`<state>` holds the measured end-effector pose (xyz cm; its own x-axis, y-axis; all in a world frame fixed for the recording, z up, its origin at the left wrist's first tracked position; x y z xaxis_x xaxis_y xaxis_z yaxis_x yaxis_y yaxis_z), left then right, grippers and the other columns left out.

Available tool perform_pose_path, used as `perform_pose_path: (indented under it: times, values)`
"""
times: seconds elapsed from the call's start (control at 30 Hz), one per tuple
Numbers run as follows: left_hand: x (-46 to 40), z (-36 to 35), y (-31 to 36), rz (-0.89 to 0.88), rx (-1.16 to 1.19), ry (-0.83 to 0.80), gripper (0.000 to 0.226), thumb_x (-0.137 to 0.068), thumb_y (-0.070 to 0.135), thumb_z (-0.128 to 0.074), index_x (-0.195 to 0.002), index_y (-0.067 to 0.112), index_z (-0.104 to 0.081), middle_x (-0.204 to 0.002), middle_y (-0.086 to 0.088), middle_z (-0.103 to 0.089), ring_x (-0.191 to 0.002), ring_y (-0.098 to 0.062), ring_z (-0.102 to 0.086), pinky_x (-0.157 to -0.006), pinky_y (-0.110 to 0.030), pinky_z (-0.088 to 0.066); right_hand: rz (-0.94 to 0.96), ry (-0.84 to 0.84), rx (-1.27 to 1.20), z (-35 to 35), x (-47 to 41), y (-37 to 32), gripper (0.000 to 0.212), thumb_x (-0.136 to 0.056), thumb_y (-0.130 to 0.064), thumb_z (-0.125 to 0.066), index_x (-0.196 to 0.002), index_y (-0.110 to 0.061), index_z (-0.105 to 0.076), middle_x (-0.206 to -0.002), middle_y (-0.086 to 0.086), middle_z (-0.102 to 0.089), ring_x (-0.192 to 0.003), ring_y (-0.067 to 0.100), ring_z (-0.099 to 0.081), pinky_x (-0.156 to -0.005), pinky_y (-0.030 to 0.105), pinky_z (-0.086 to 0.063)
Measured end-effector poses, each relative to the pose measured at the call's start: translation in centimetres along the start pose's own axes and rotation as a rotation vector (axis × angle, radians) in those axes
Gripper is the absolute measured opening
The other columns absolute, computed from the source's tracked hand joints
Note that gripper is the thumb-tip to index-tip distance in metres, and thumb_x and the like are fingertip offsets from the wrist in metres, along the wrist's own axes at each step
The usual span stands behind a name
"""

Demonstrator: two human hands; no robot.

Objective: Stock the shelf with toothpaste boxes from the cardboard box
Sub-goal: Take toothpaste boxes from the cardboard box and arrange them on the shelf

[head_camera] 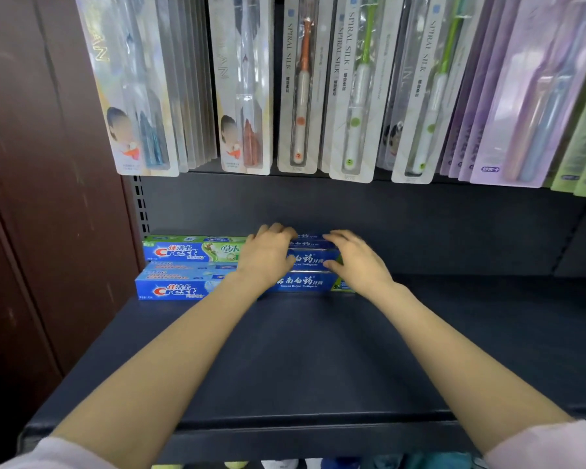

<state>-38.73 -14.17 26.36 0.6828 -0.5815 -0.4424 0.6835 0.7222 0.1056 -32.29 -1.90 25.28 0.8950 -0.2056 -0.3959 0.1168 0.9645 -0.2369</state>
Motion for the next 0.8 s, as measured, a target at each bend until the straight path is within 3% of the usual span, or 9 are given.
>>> perform_pose_path:
  times: [0.17, 0.3, 0.37, 0.5, 0.63, 0.8]
  values:
    - [2.0, 1.3, 2.3, -0.026, 0.09, 0.107, 0.034, -0.091, 0.022, -0.051, -0.124, 0.016, -0.053, -0.124, -0.007, -0.054, -0.116, -0.027, -0.047, -0.09, -0.038, -0.04, -0.008, 0.085, -0.048, 2.4, 3.0, -0.1, 0.037, -0.093, -0.025, -0.055, -0.13, -0.016, -0.052, -0.128, 0.003, -0.048, -0.119, 0.021, -0.043, -0.096, 0.037, -0.043]
    - [4.4, 1.0, 5.1, 0.044, 0.336, 0.042, 0.016, -0.088, 0.02, -0.052, -0.1, 0.016, -0.062, -0.102, -0.001, -0.066, -0.098, -0.023, -0.058, -0.075, -0.034, -0.047, -0.063, 0.101, -0.119, 4.3, 6.8, 1.1, 0.021, -0.094, -0.022, -0.053, -0.111, -0.016, -0.063, -0.101, 0.002, -0.056, -0.097, 0.022, -0.056, -0.085, 0.037, -0.049]
    - [5.5, 0.6, 8.0, 0.018, 0.392, -0.011, 0.012, -0.086, 0.021, -0.054, -0.091, 0.016, -0.063, -0.093, -0.001, -0.067, -0.092, -0.023, -0.06, -0.077, -0.034, -0.05, -0.109, 0.102, -0.192, 5.4, 9.5, 2.6, 0.017, -0.092, -0.018, -0.053, -0.101, -0.017, -0.067, -0.094, 0.002, -0.061, -0.088, 0.021, -0.058, -0.083, 0.038, -0.05]
    - [8.5, 0.0, 15.7, -0.072, 0.496, -0.082, 0.008, -0.087, 0.02, -0.058, -0.082, 0.016, -0.063, -0.079, 0.001, -0.062, -0.076, -0.016, -0.06, -0.072, -0.027, -0.046, -0.152, 0.052, -0.291, 7.7, 16.3, 6.4, 0.016, -0.093, -0.016, -0.052, -0.096, -0.015, -0.068, -0.089, 0.001, -0.066, -0.085, 0.015, -0.058, -0.075, 0.026, -0.045]
    - [12.8, -1.7, 23.8, -0.107, 0.601, -0.171, 0.009, -0.088, 0.017, -0.058, -0.081, 0.013, -0.063, -0.073, -0.003, -0.068, -0.049, -0.005, -0.055, -0.066, -0.025, -0.047, -0.157, 0.003, -0.309, 9.4, 23.1, 10.9, 0.015, -0.093, -0.015, -0.053, -0.095, -0.014, -0.068, -0.086, 0.0, -0.067, -0.082, 0.013, -0.06, -0.076, 0.027, -0.047]
    - [18.7, -5.1, 31.3, -0.031, 0.625, -0.241, 0.01, -0.087, 0.016, -0.058, -0.083, 0.011, -0.065, -0.072, -0.001, -0.068, -0.054, -0.005, -0.055, -0.069, -0.028, -0.051, -0.165, -0.116, -0.221, 9.7, 30.9, 16.4, 0.016, -0.09, -0.016, -0.055, -0.096, -0.015, -0.069, -0.089, 0.001, -0.069, -0.083, 0.017, -0.061, -0.07, 0.024, -0.041]
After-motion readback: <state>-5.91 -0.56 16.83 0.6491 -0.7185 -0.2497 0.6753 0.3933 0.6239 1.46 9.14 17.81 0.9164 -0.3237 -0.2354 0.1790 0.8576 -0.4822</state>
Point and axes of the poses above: each hand's wrist, its own x-axis away from the middle knuckle, its own z-axis out of the back of the hand, y = z × x, the point moved 8 cm from there along -x, towards the middle knuckle
